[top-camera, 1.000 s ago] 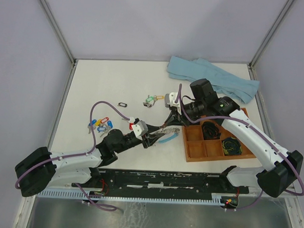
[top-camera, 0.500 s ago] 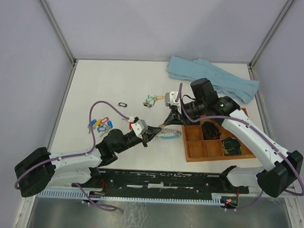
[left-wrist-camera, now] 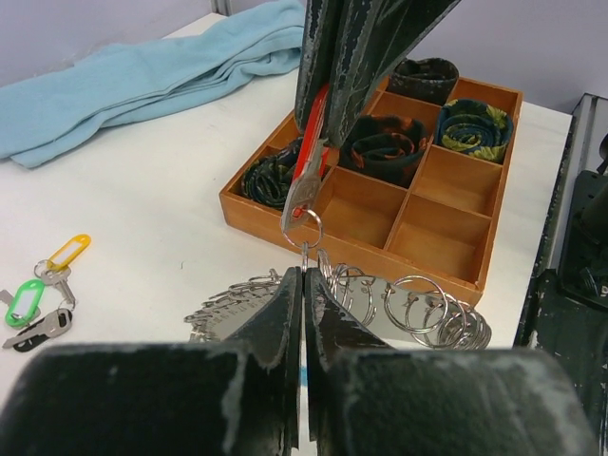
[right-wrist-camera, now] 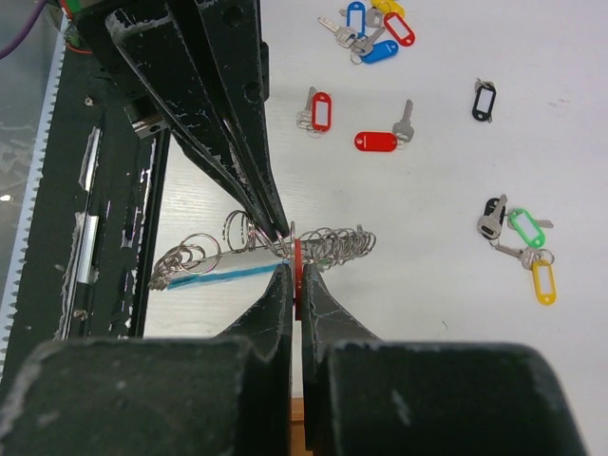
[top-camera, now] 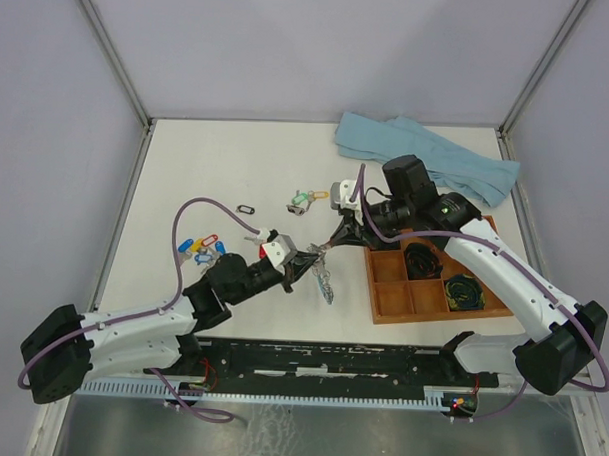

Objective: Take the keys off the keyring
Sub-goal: Remove the key from the keyring.

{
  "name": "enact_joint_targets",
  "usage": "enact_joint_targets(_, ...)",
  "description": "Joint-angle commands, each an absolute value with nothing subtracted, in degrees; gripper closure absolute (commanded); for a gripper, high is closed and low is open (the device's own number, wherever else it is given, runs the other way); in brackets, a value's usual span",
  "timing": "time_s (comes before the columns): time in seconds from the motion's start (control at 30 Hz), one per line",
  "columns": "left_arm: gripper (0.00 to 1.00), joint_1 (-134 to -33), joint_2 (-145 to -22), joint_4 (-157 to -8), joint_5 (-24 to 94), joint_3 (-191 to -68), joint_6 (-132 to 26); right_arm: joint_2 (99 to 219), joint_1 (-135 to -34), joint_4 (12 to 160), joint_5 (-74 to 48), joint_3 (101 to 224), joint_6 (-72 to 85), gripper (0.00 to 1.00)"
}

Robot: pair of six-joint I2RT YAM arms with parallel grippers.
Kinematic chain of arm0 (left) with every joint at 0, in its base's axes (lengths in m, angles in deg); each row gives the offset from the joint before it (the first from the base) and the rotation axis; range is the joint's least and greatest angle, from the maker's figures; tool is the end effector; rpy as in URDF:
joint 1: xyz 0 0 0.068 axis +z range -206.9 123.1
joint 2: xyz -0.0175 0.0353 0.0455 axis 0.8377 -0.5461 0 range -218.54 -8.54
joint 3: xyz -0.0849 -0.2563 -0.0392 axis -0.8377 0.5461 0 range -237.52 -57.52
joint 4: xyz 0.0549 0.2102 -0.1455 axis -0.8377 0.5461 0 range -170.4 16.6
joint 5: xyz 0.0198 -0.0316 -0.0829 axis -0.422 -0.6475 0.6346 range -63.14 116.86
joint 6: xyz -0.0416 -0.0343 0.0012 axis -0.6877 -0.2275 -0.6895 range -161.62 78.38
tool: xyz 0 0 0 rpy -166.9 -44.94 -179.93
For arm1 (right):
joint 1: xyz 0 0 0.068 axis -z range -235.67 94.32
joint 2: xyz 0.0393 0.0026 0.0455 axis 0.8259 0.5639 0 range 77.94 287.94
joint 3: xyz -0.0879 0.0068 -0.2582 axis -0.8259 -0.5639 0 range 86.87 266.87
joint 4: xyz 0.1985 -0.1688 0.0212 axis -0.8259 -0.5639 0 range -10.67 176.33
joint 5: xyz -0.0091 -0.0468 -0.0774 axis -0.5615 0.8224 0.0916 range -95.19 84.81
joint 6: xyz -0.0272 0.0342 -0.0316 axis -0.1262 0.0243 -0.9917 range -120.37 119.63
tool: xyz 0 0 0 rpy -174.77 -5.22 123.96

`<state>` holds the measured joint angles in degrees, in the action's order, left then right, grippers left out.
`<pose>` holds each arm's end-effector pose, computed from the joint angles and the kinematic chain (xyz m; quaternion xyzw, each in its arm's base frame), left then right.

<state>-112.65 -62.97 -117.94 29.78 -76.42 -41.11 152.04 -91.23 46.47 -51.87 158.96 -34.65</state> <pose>0.1169 -0.1747 0.2385 0.3436 0.6038 -0.3491 0.6290 0.2029 0.1769 0.3531 -0.6124 0.5949 0.3658 0.3704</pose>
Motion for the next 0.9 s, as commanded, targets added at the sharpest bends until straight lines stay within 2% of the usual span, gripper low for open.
enact_joint_targets(0.0,0.97,-112.81,-61.52,-111.01,28.4,-82.61,-38.58,151.58,-91.01,49.94,-50.83,158.91,-34.54,0.99)
enact_joint_targets(0.33,0.97,-112.63,-63.51,-80.06,28.27,-100.45,-38.91,151.61,-91.01,48.19,-53.3,155.81,-42.75,0.99)
enact_joint_targets(0.63,0.97,-110.92,-68.81,-62.85,29.17,-111.63,-43.81,150.93,-90.93,50.86,-50.38,155.52,-39.7,0.97)
enact_joint_targets(0.8,0.97,-109.65,-71.43,-56.62,31.81,-115.93,-45.12,150.64,-90.36,50.88,-53.18,155.95,-37.0,0.65)
enact_joint_targets(0.87,0.97,-109.5,-71.82,-55.04,32.19,-117.02,-45.1,150.54,-89.71,50.75,-55.8,156.25,-35.86,0.55)
